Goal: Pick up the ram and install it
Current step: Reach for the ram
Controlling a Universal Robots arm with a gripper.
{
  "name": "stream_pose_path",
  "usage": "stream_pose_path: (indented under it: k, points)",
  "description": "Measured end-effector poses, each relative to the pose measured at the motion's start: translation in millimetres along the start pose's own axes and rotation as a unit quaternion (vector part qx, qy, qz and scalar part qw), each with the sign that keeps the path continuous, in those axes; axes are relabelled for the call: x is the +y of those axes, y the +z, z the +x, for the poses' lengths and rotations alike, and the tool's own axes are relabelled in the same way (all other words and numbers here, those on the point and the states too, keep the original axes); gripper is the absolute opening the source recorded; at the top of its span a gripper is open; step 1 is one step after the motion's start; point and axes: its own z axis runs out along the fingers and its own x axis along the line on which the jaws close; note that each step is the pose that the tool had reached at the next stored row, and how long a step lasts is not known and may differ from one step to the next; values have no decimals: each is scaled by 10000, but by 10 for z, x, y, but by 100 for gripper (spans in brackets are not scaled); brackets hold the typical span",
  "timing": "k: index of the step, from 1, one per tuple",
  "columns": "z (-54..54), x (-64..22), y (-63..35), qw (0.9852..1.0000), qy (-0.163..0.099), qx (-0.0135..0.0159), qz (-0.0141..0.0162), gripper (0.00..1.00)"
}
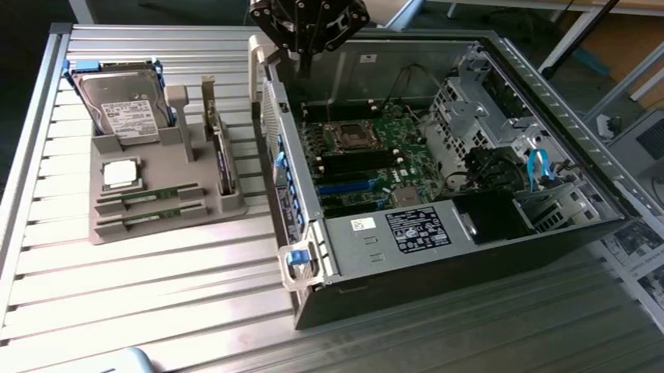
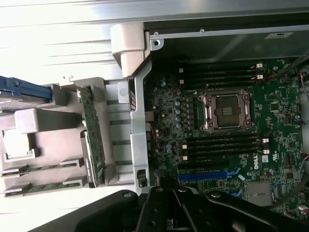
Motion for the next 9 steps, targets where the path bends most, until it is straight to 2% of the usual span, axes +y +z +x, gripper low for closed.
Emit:
stream_pose_path:
  k: [9]
  points:
    - [98,-8,-3,10000,0,0,0,11]
